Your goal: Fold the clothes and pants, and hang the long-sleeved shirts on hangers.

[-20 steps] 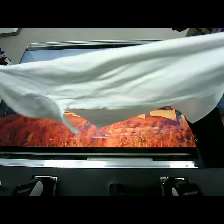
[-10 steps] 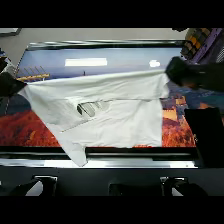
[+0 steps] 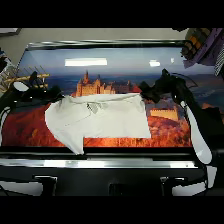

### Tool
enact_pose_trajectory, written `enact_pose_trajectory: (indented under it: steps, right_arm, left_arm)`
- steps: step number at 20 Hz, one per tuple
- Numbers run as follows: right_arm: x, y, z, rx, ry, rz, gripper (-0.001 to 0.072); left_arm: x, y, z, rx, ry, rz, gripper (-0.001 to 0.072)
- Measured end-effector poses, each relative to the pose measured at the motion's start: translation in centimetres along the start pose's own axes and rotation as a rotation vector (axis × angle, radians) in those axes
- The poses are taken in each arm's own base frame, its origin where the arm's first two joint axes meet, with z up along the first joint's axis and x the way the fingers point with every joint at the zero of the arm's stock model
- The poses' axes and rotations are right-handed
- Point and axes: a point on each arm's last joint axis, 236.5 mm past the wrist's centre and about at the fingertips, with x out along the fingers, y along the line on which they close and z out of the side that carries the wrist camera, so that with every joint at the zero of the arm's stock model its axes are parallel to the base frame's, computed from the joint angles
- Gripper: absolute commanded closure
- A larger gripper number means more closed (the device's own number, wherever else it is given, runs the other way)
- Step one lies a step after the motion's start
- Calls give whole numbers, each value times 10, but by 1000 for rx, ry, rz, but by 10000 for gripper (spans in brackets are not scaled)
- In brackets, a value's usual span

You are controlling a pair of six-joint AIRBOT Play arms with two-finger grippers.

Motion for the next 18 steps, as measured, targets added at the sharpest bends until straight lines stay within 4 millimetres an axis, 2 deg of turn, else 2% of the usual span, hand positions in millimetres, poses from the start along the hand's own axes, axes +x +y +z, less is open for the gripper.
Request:
enact_pose_trajectory:
  steps: [1,2,4,7,9,11,13,14,16,18]
  right_arm:
    - [4,0,0,7,0,3,407]
    - [4,0,2,6,-1,8,388]
    - [-8,0,5,-40,5,14,330]
    - [-54,-12,19,-158,0,13,336]
    - [-94,-34,30,-239,-14,-3,404]
    - [-127,-64,27,-293,-10,-29,392]
    - [-141,-96,6,-304,35,-51,307]
    - [-141,-110,-9,-297,67,-56,287]
    - [-132,-134,-47,-272,155,-47,287]
    - [-118,-150,-84,-242,239,-18,287]
  left_arm:
    - [7,0,-1,1,12,0,424]
    - [11,-1,-1,1,18,-2,291]
    - [6,-1,2,16,34,-7,273]
    - [-28,7,5,71,70,-17,273]
    - [-62,22,6,85,75,-12,274]
    - [-94,41,6,58,47,-4,274]
    - [-119,63,-6,10,24,1,274]
    - [-127,72,-16,-23,17,-1,274]
    - [-134,93,-41,-92,21,2,274]
    - [-132,105,-65,-148,39,-2,274]
